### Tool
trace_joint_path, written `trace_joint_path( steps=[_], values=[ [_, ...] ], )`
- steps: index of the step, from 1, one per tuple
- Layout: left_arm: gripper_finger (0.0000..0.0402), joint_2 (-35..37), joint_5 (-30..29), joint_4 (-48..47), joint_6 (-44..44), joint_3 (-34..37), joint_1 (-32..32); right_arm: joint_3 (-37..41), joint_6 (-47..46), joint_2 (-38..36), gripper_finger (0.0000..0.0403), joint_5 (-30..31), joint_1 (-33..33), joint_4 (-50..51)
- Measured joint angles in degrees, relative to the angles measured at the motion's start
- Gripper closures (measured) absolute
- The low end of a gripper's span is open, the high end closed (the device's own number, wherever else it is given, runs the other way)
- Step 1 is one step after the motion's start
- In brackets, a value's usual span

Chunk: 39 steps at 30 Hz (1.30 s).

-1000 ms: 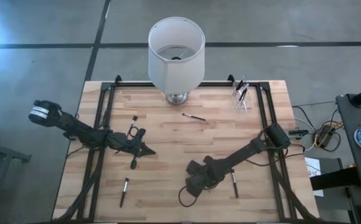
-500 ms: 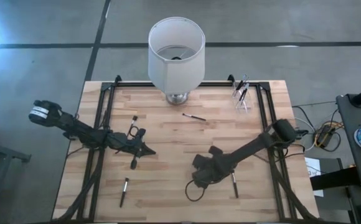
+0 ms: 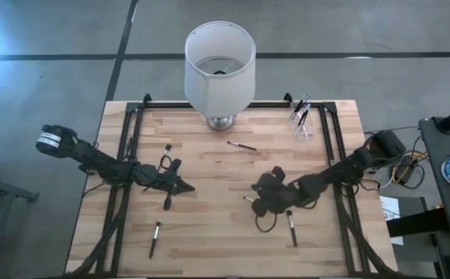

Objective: Put items in baskets/containers
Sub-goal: Put the eyeshadow brush into the transparent organizer

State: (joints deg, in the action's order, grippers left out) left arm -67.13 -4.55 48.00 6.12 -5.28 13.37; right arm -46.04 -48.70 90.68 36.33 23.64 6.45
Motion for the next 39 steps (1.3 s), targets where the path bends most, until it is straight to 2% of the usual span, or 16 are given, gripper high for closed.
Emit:
trace_joint_path(
  steps=[3,7,14,19,28,36,39],
  values=[
    [0.0402,0.0,0.0,0.0,0.0,0.1,0.0,0.5,-2.3,-0.6,0.0389,-6.5,-1.6,1.2],
    [0.0402,0.0,0.0,0.4,0.4,0.1,0.0,-2.8,-1.3,1.3,0.0357,-13.9,-4.1,3.4],
    [0.0402,0.0,0.0,0.4,0.8,0.6,0.0,-13.9,2.7,10.7,0.0291,-20.1,-6.0,14.0],
    [0.0402,0.0,0.0,0.4,1.4,0.9,0.0,-22.6,4.9,18.0,0.0274,-21.6,-6.9,24.4],
    [0.0402,0.0,0.0,0.8,1.4,0.9,0.0,-33.4,9.5,27.4,0.0310,-21.5,-7.1,34.5],
    [0.0402,0.0,0.0,0.9,1.4,0.9,0.0,-34.2,12.0,28.3,0.0381,-21.9,-7.7,34.9],
    [0.0402,0.0,0.0,0.9,1.4,0.9,0.0,-34.0,12.9,27.7,0.0391,-20.8,-7.7,35.0]
  ],
)
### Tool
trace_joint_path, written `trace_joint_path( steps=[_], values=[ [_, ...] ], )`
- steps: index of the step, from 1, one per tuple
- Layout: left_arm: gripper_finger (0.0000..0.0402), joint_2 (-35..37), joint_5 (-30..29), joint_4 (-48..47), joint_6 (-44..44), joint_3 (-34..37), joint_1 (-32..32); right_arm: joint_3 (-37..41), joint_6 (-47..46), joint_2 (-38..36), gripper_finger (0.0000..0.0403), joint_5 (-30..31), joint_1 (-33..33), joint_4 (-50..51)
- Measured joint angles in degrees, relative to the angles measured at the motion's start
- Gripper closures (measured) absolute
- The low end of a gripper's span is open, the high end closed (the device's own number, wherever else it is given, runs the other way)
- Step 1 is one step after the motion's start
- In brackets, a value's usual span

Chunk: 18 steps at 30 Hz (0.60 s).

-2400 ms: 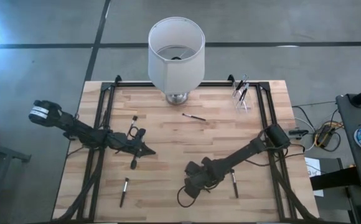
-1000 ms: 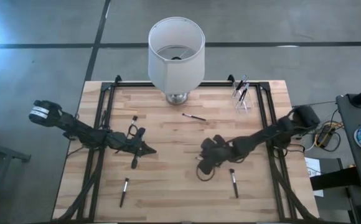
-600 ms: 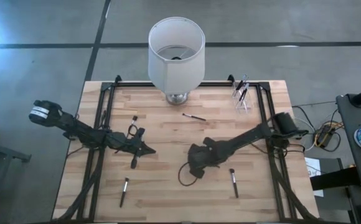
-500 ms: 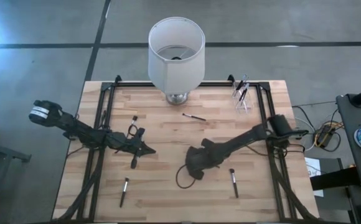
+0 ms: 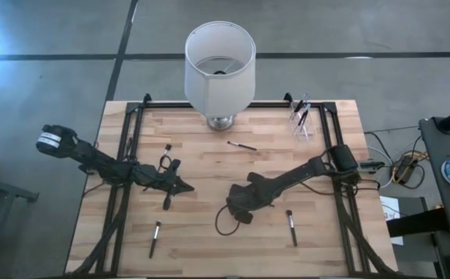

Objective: Put items in baskets/containers
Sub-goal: Put the eyeshadow brush into the transparent organizer

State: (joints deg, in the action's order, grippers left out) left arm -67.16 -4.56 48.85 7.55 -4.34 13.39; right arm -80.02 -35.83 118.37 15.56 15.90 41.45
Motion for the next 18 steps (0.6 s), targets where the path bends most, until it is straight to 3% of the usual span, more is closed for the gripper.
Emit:
trace_joint_path(
  steps=[6,11,18],
  values=[
    [0.0402,0.0,0.0,0.0,0.1,0.1,0.0,1.2,0.5,-4.9,0.0394,8.8,0.3,0.6],
    [0.0402,0.0,0.0,0.3,0.2,0.7,0.0,7.0,-1.6,-12.9,0.0394,16.7,2.0,-1.6],
    [0.0402,-0.4,0.0,3.6,0.2,0.9,0.0,25.8,-2.9,-28.5,0.0394,33.5,4.3,-21.8]
  ],
)
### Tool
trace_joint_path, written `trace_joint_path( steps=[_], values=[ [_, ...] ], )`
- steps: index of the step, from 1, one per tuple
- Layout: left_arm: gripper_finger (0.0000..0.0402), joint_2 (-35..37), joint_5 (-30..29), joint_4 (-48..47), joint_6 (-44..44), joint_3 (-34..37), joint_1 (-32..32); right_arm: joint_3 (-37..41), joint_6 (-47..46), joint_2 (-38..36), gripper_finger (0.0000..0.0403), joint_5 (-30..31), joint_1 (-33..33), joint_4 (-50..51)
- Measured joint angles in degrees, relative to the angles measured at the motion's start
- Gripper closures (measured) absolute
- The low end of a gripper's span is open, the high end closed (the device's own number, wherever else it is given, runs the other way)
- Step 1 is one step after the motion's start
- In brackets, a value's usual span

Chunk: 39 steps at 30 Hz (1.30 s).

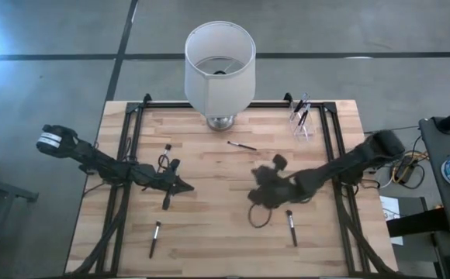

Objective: Put items in baskets/containers
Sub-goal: Put the eyeshadow brush into the transparent organizer

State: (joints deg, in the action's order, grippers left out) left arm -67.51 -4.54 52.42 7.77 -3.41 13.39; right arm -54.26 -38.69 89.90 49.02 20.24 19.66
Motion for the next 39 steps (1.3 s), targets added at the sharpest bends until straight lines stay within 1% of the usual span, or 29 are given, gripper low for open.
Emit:
trace_joint_path(
  steps=[5,8,10,12,17,21,24,26,28,30,31,33,34,35,36,39],
  values=[
    [0.0402,-0.3,0.0,1.1,0.0,0.0,0.0,13.5,3.7,-9.9,0.0394,17.7,-1.8,-17.9],
    [0.0402,-0.3,0.0,1.1,0.0,0.0,0.0,19.1,7.0,-14.6,0.0394,26.8,-4.5,-25.4],
    [0.0402,-0.3,0.0,1.1,0.0,0.0,0.0,21.9,8.7,-17.5,0.0394,32.1,-7.0,-27.8],
    [0.0402,-0.3,0.0,1.1,0.0,0.0,0.0,24.2,8.7,-20.3,0.0394,35.0,-9.9,-28.8],
    [0.0402,-0.3,0.0,1.1,0.0,0.3,0.0,28.6,5.9,-28.3,0.0394,36.0,-19.3,-29.2],
    [0.0402,-0.3,0.0,1.1,-0.1,0.4,0.0,30.7,6.0,-32.6,0.0394,33.3,-26.2,-29.4],
    [0.0402,-0.3,0.0,1.1,-0.2,0.4,0.0,31.6,7.3,-33.7,0.0394,30.3,-31.3,-29.5],
    [0.0402,-0.3,0.0,1.1,-0.2,0.4,0.0,32.1,9.9,-33.5,0.0394,25.1,-34.6,-30.8],
    [0.0402,-0.3,0.0,1.1,-0.2,0.4,0.0,33.1,15.3,-32.4,0.0394,19.3,-37.4,-36.9],
    [0.0402,-0.3,0.0,1.1,-0.2,0.4,0.0,34.8,23.2,-30.8,0.0394,11.4,-39.5,-48.8],
    [0.0401,-0.3,0.0,1.1,-0.2,0.4,0.0,35.6,27.3,-29.7,0.0394,5.9,-40.6,-56.4],
    [0.0402,-0.3,0.0,1.1,-0.2,0.4,0.0,36.4,31.8,-27.1,0.0394,-5.2,-42.7,-68.1],
    [0.0402,-0.3,0.0,1.1,-0.2,0.5,0.0,36.3,32.5,-25.8,0.0394,-9.7,-43.9,-71.3],
    [0.0402,-0.3,0.0,1.1,-0.2,0.5,0.0,35.6,32.7,-24.6,0.0394,-12.1,-44.9,-71.7],
    [0.0402,-0.3,0.0,1.1,-0.2,0.5,0.0,34.2,32.7,-23.2,0.0394,-13.1,-45.7,-70.8],
    [0.0402,-0.3,0.0,1.1,-0.2,0.5,0.0,29.7,34.0,-18.3,0.0394,-11.6,-46.8,-66.0]
  ],
)
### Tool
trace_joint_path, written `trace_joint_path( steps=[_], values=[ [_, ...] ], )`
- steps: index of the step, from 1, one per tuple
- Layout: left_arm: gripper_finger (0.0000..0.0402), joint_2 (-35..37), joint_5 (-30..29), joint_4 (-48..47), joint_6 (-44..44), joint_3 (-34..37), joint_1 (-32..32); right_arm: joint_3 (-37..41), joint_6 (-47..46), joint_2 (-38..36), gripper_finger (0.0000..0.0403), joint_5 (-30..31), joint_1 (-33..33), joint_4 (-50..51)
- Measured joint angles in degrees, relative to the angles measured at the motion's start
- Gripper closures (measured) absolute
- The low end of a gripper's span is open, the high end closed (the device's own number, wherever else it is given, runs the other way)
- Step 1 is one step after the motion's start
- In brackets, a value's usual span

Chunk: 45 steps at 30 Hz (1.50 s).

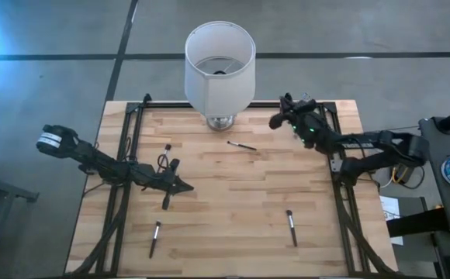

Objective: Put items in baskets/containers
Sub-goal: Put the eyeshadow brush into the transparent organizer

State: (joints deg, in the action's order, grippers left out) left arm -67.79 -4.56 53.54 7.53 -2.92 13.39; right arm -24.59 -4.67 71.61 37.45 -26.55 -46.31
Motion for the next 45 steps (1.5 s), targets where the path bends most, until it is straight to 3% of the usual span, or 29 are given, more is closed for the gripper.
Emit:
trace_joint_path(
  steps=[6,9,13,16,20,29,45],
  values=[
    [0.0402,0.0,0.0,-0.1,0.1,0.4,0.0,-3.7,9.1,4.8,0.0394,7.0,-1.0,-6.2],
    [0.0402,0.0,0.0,-0.1,0.3,0.5,0.0,-2.5,7.9,1.5,0.0394,8.4,-3.2,-5.9],
    [0.0402,0.0,0.0,-0.2,0.3,0.5,0.0,0.9,2.2,-5.0,0.0395,16.8,-3.9,-2.8],
    [0.0402,0.0,0.0,0.0,0.2,0.5,0.0,3.4,-1.3,-9.3,0.0395,19.5,-3.9,0.8],
    [0.0402,0.0,-0.5,0.0,0.3,0.5,0.0,6.7,-8.2,-11.4,0.0395,19.7,-5.8,5.4],
    [0.0402,0.0,-0.9,0.0,0.5,0.5,0.0,10.1,-14.5,-9.3,0.0395,17.8,-8.6,3.6],
    [0.0402,0.0,-1.1,-0.6,0.1,0.5,0.0,9.0,-18.3,-2.2,0.0389,16.6,-8.7,4.0]
  ],
)
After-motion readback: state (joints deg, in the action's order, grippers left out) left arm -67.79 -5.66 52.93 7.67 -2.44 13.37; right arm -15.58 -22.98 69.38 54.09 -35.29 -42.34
